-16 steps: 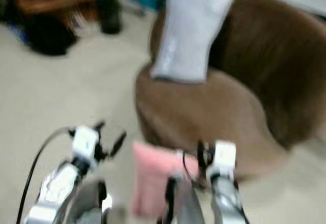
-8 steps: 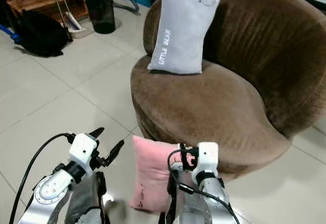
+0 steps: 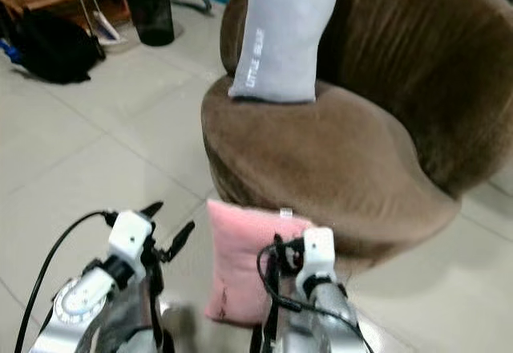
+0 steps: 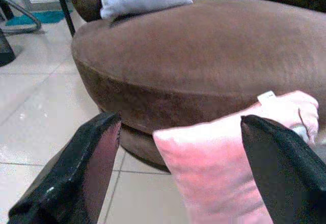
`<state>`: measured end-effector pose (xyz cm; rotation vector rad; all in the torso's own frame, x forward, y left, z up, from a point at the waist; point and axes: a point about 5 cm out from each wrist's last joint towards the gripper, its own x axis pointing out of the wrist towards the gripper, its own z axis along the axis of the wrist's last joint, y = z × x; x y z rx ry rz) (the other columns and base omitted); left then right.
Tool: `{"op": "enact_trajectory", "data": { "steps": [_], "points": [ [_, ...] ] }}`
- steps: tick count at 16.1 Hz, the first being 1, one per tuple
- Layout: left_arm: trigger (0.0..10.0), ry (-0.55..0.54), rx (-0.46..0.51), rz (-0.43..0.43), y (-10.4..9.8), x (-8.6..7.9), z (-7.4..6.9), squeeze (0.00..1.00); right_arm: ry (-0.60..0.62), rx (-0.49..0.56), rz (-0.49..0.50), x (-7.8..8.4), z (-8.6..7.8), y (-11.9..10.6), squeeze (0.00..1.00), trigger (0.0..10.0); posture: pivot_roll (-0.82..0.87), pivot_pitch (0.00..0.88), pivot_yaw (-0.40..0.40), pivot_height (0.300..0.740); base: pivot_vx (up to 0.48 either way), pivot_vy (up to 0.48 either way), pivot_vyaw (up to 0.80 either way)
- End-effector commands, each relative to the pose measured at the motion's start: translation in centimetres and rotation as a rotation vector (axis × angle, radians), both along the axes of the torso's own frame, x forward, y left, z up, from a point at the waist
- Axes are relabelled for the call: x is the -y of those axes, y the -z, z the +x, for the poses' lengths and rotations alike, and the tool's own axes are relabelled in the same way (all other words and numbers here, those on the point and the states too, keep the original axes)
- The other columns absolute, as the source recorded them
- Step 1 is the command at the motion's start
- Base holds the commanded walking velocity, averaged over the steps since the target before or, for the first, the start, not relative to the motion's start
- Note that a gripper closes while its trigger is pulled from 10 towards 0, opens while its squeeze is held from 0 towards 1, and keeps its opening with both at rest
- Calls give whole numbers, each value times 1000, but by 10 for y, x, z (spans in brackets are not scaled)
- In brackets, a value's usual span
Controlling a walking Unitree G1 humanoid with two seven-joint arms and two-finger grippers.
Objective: Move the pillow to the sofa from floor
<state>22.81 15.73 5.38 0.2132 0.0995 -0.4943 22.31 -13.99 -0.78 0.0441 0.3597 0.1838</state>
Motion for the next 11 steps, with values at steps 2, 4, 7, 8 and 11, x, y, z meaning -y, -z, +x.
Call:
{"op": "enact_trajectory", "data": {
  "steps": [2, 4, 7, 8, 11],
  "points": [
    [10000, 42, 19, 19, -5, 0, -2, 0, -9, -6, 5, -5, 5, 0, 0, 10000, 91, 142, -69, 486, 0, 0, 0],
    [10000, 51, 23, 21, -7, -1, -2, 0, -1, 0, 32, -7, 10, -3, 0, 10000, 95, 158, -63, 486, 0, 0, 0],
    [10000, 71, 39, 16, -16, -9, -3, 0, 108, 27, 152, -8, 36, -14, 1000, 10000, 119, 217, -59, 486, 0, 0, 0],
    [10000, 73, 40, 14, -17, -9, -4, 0, 117, 30, 153, -7, 37, -14, 1000, 10000, 122, 223, -59, 486, 0, 0, 0],
    [10000, 137, 42, -5, -34, -13, -8, 0, 367, -13, 250, 16, 56, -13, 1000, 10000, 180, 273, -41, 486, 0, 0, 0]
  ]
}}
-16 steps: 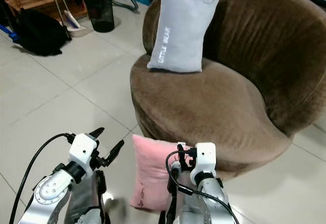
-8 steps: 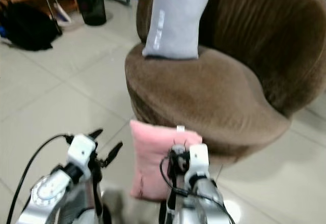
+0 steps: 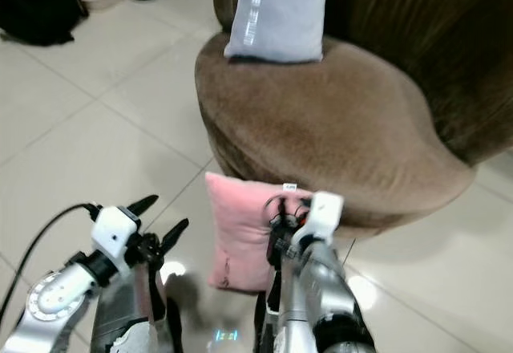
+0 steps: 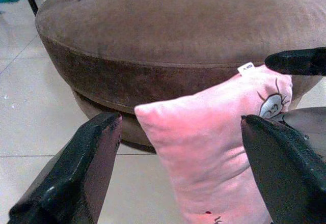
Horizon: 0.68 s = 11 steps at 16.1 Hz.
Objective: Move the pillow to the sofa from floor
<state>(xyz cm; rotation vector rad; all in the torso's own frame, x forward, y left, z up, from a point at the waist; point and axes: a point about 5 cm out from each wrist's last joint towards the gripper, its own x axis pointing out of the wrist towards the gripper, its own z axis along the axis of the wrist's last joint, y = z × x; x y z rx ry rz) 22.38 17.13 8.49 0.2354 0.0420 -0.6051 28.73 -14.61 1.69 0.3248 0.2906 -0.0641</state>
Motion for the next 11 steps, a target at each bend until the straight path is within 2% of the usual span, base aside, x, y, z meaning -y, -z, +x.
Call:
{"op": "enact_trajectory", "data": {
  "steps": [1, 4, 5, 8, 9, 10, 11],
  "points": [
    [10000, 36, 3, -12, -13, -3, -1, 0, 149, -83, 61, 20, -3, 13, 1000, 10000, 204, 285, -31, 486, 0, 0, 0],
    [10000, 82, 23, -6, -37, -11, 7, 0, 282, -96, 121, 36, 7, 8, 1000, 10000, 281, 316, 0, 486, 0, 0, 0],
    [10000, 126, 26, -4, -54, -15, 10, 0, 354, -89, 135, 47, 15, 2, 1000, 10000, 321, 329, 27, 486, 0, 0, 0],
    [10000, 161, 8, 7, -64, -23, 7, 0, 409, -62, 193, 49, 22, -5, 1000, 10000, 356, 334, 55, 486, 0, 0, 0],
    [10000, 175, -9, 9, -70, -26, 5, 0, 450, -23, 315, 49, 26, -8, 1000, 10000, 377, 342, 70, 486, 0, 0, 0],
    [10000, 178, -13, 9, -71, -27, 5, 0, 453, -16, 339, 49, 26, -8, 1000, 10000, 377, 342, 70, 486, 0, 0, 0],
    [10000, 186, -30, 15, -73, -28, 5, 0, 433, -28, 363, 43, 28, -7, 349, 10000, 395, 355, 76, 486, 0, 0, 0]
  ]
}}
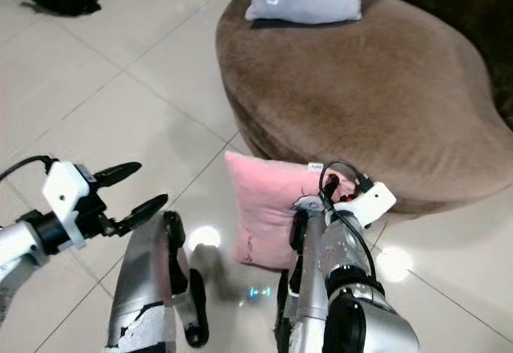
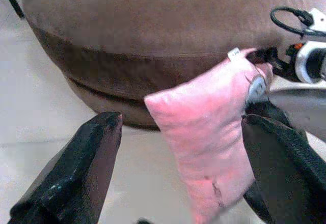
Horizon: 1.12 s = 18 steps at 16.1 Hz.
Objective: Move the pillow to the sofa from floor
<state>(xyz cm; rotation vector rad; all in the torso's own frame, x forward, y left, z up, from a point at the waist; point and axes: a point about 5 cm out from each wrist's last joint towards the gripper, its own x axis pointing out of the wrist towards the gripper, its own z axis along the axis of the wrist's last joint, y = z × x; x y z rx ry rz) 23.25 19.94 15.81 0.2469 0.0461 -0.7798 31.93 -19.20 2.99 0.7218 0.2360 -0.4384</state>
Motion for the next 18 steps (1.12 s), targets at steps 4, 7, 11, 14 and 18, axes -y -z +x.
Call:
{"op": "enact_trajectory", "data": {
  "steps": [4, 7, 11, 14, 18],
  "points": [
    [10000, 18, -63, 0, 22, 7, 1, 0, -121, 5, 32, -23, -1, 7, 0, 10000, 393, 343, 70, 486, 0, 0, 0],
    [10000, 49, -76, -8, 35, 43, -3, 0, -192, 31, 18, -30, 0, 6, 0, 0, 380, 337, 63, 486, 0, 0, 0],
    [10000, 107, -39, -42, 26, 130, -35, 0, -205, 58, 22, -28, 1, 4, 0, 0, 379, 335, 62, 486, 0, 0, 0],
    [10000, 122, -31, -56, 24, 168, -46, 0, -209, 65, 24, -28, 1, 4, 0, 0, 379, 335, 62, 486, 0, 0, 0],
    [10000, -651, 92, -92, 32, 111, 3, 0, -257, 61, 11, -34, 1, 5, 0, 0, 293, 292, -4, 486, 0, 0, 0]
  ]
}}
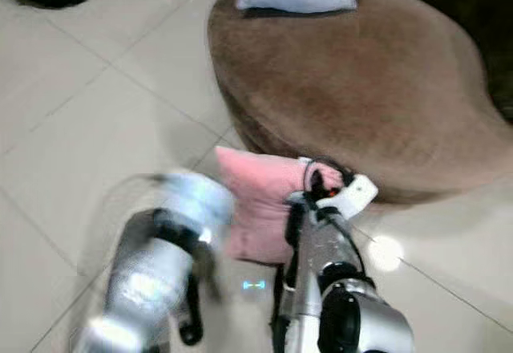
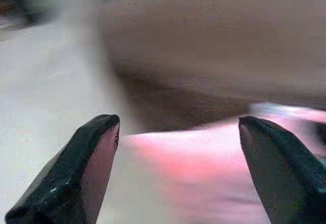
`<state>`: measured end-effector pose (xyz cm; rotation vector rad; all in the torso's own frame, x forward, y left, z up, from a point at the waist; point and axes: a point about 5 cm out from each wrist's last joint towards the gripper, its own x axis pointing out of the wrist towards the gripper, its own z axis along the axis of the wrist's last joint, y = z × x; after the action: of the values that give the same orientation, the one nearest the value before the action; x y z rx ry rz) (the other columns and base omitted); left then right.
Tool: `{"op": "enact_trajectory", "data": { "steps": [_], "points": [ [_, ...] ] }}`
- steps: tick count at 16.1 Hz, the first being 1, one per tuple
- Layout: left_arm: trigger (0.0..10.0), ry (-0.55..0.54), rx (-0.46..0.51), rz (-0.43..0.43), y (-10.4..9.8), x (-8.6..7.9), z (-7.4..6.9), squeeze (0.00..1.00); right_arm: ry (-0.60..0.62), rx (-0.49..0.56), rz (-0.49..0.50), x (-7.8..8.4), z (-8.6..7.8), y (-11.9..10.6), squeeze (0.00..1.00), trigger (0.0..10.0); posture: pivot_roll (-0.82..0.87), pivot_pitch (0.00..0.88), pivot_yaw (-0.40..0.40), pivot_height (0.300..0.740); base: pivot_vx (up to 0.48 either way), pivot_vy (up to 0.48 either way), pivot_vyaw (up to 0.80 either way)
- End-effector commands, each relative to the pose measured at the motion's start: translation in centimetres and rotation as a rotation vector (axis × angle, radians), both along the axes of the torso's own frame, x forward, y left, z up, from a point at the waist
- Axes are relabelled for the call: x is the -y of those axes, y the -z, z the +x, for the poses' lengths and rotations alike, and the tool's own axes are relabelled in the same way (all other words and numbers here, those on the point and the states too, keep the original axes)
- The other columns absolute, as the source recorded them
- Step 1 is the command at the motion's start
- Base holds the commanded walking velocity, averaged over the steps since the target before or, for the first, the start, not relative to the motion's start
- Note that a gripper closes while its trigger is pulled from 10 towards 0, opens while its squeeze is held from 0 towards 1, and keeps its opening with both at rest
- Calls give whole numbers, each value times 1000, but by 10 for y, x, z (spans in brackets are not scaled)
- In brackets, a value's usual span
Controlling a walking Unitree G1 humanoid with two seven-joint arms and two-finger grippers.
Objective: Move the pillow to the sofa from floor
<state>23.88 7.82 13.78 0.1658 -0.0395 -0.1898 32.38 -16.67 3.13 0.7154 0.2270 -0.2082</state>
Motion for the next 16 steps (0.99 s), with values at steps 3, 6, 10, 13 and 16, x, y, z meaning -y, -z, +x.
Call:
{"op": "enact_trajectory", "data": {
  "steps": [3, 6, 10, 13, 16],
  "points": [
    [10000, -9, -132, 19, -6, -159, 33, 0, -100, -18, -36, -9, -1, 3, 0, 0, 259, 276, -65, 486, 0, 0, 0],
    [10000, 412, -247, 100, 4, -153, 24, 0, -120, -16, -68, 0, -1, 2, 0, 0, 238, 268, -104, 486, 0, 0, 0],
    [10000, 755, -253, 42, 7, -90, 2, 0, -117, -14, -71, 1, -1, 2, 0, 0, 229, 280, -89, 486, 0, 0, 0],
    [10000, 841, -269, 41, 8, -84, 0, 0, -113, -19, -53, -1, -4, 6, 0, 0, 234, 282, -81, 486, 0, 0, 0],
    [10000, 855, -255, 77, -1, -72, -4, 0, -87, -13, -11, -4, -4, 6, 0, 0, 267, 289, -58, 486, 0, 0, 0]
  ]
}}
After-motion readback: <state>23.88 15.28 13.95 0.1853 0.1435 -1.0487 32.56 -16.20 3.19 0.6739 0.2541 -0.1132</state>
